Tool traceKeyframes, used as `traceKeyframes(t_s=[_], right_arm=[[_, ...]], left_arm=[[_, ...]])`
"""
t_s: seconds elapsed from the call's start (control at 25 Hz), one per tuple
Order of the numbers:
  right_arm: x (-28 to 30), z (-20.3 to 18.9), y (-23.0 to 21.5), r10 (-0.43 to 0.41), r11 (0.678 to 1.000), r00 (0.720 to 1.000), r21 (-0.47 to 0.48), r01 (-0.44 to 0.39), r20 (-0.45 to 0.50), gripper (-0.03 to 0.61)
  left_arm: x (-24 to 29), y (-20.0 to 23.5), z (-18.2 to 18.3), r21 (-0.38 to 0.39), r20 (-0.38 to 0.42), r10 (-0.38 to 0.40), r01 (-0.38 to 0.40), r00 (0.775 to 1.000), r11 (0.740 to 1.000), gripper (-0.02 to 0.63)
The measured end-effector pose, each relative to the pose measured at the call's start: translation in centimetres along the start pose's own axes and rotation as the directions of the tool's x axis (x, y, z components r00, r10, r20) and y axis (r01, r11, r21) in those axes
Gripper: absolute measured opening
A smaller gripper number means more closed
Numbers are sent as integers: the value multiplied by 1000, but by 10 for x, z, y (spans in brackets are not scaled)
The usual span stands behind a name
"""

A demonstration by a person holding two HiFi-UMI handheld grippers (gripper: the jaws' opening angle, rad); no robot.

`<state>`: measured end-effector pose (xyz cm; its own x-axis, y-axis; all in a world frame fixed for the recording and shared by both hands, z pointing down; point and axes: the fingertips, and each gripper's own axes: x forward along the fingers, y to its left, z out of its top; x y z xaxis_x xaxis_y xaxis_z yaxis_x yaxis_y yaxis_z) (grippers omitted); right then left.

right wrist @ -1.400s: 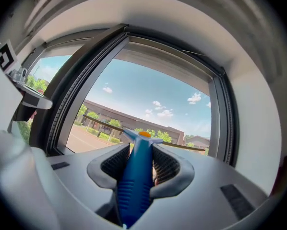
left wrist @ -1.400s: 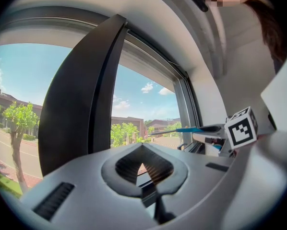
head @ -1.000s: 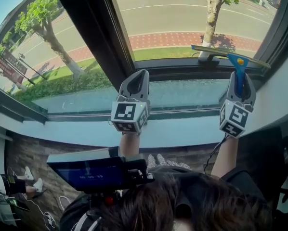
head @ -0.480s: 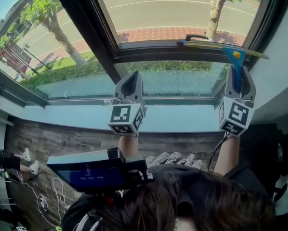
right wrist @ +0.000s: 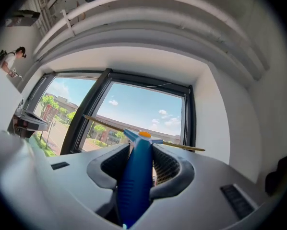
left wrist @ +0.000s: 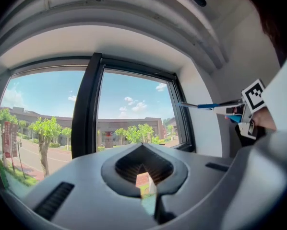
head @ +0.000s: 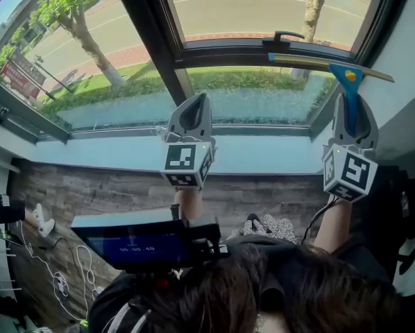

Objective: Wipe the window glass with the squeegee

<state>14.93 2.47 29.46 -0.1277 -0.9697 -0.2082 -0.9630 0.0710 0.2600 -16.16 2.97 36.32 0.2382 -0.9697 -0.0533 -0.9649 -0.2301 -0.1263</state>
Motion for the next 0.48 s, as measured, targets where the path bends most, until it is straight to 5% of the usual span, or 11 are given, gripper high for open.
traceKeyframes(t_s=[0.32, 0.48], right_arm=[[-60, 47, -17, 1, 1000, 1000, 7, -1, 16, 141], [-68, 36, -12, 14, 999, 999, 34, -15, 28, 142]], left_arm=[[-54, -29, 37, -21, 33, 4, -3, 999, 1000, 0], [-70, -37, 35, 11, 40, 10, -10, 999, 1000, 2]])
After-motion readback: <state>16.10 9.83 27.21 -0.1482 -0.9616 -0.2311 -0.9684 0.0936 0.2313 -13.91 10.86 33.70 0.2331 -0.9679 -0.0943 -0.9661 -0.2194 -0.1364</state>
